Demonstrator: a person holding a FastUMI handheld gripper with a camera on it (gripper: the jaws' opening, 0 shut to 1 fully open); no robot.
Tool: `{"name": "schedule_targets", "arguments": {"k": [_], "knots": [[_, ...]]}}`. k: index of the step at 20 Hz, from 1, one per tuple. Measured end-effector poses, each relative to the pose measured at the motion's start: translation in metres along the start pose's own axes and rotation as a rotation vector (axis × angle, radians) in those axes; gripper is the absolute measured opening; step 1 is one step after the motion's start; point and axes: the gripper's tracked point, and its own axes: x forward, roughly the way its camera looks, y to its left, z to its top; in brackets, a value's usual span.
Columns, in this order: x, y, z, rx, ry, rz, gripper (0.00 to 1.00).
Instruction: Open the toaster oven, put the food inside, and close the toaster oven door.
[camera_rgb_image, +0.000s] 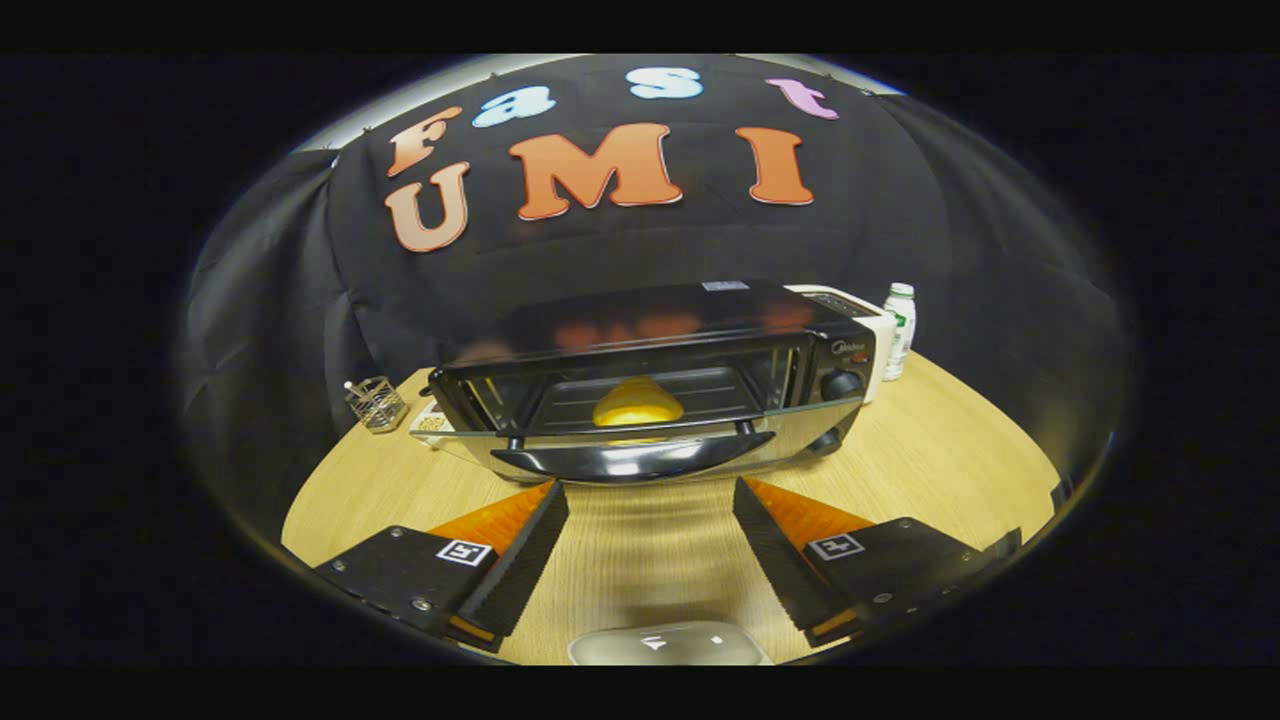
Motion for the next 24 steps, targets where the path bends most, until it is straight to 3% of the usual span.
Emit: {"name": "schedule_targets", "arguments": {"k": [9,18,24], "knots": [[0.043,0.006,0.048,-0.023,-0.06,-0.004,0.99],[0.031,0.001,0.064,-0.032,-0.082,-0.011,1.0],[-0.002,-0.016,0.122,0.038,-0.149,-0.014,1.0]]}}
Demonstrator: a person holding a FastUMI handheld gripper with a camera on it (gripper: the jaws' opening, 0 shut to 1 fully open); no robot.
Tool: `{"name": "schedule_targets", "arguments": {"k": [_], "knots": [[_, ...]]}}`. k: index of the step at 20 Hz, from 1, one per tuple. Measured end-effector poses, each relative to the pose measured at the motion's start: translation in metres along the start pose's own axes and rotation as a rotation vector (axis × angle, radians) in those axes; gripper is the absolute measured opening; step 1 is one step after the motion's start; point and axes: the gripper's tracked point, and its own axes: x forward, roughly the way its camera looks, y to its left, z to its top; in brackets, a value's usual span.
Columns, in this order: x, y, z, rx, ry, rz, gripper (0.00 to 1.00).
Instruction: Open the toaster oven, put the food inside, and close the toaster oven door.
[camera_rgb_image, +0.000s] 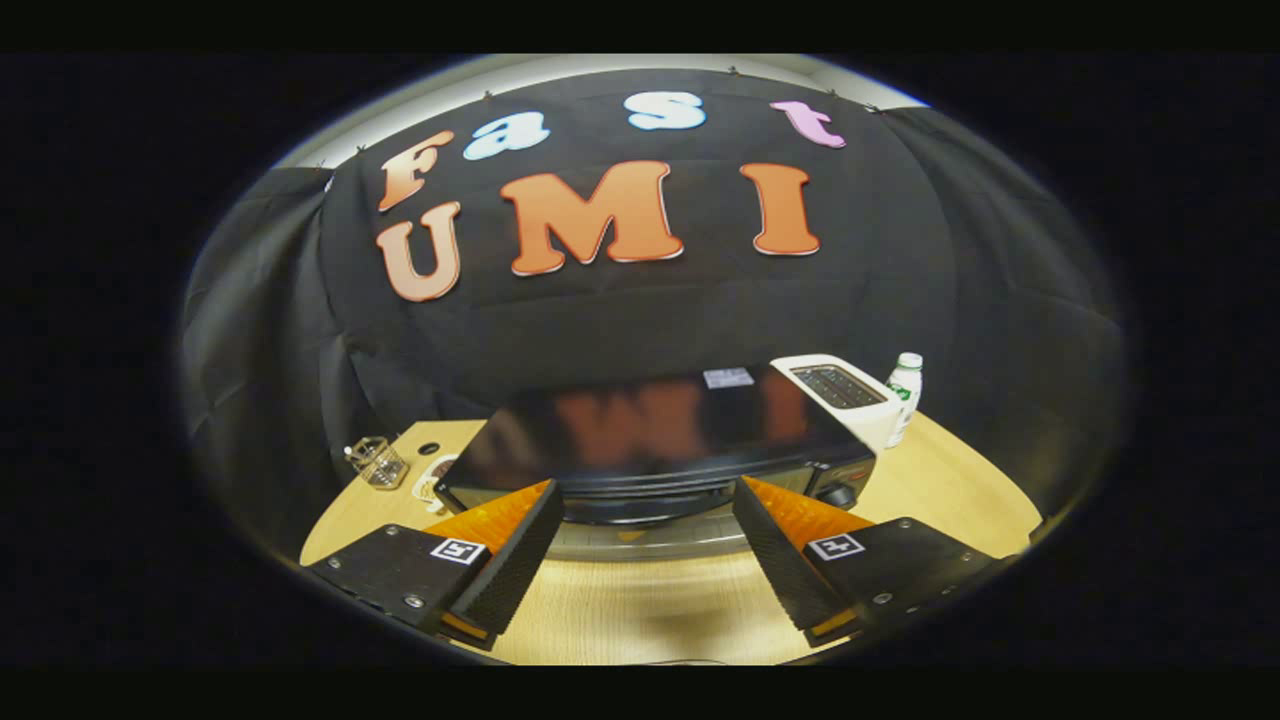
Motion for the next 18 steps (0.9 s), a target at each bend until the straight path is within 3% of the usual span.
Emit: {"name": "schedule_targets", "arguments": {"k": [9,18], "knots": [[-0.1,-0.056,0.153,-0.055,-0.207,-0.085,1.0],[-0.189,-0.107,0.207,-0.047,-0.335,-0.157,1.0]]}}
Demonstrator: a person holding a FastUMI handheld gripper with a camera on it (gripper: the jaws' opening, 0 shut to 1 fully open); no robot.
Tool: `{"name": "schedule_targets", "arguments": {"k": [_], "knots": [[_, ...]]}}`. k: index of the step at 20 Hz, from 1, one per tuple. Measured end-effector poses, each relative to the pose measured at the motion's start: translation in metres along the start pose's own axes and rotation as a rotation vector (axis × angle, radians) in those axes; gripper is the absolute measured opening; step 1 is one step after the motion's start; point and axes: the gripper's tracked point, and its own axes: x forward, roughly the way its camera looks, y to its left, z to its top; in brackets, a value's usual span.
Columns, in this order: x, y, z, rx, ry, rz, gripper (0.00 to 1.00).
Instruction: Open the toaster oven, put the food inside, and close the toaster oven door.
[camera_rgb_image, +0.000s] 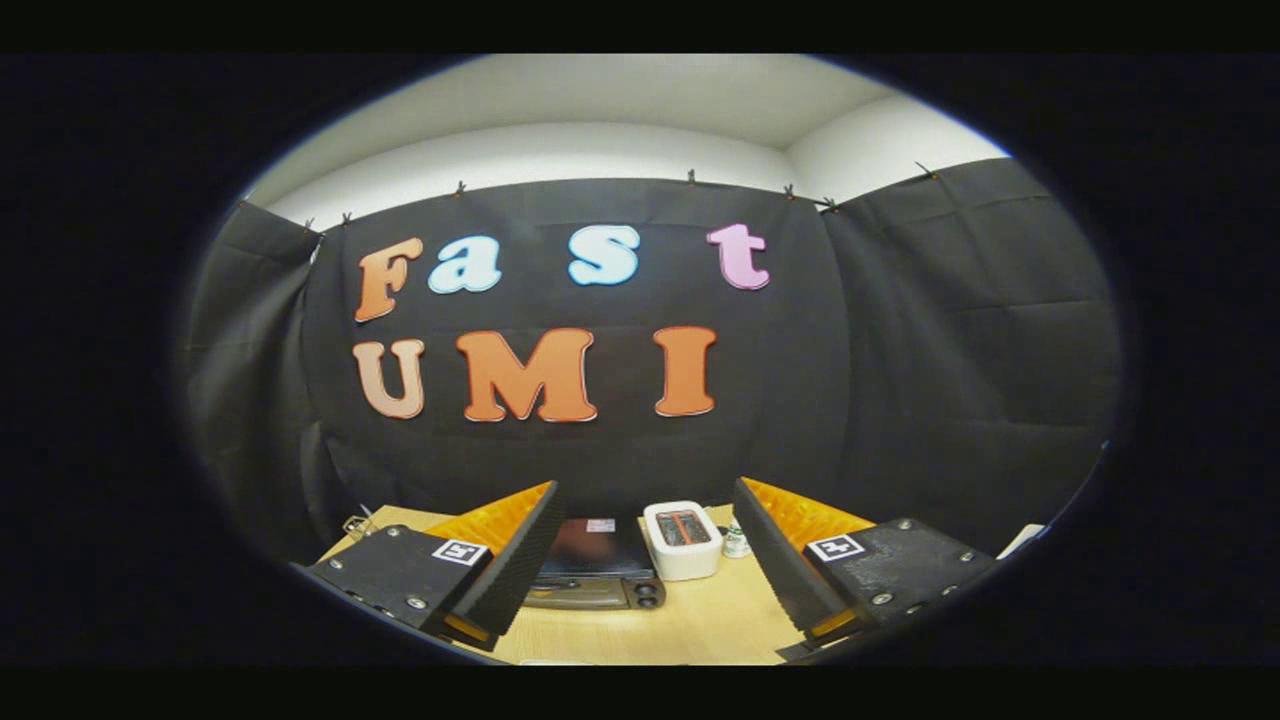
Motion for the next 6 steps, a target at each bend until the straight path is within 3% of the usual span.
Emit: {"name": "schedule_targets", "arguments": {"k": [6], "knots": [[-0.013,-0.025,-0.002,0.006,-0.007,-0.04,1.0]]}}
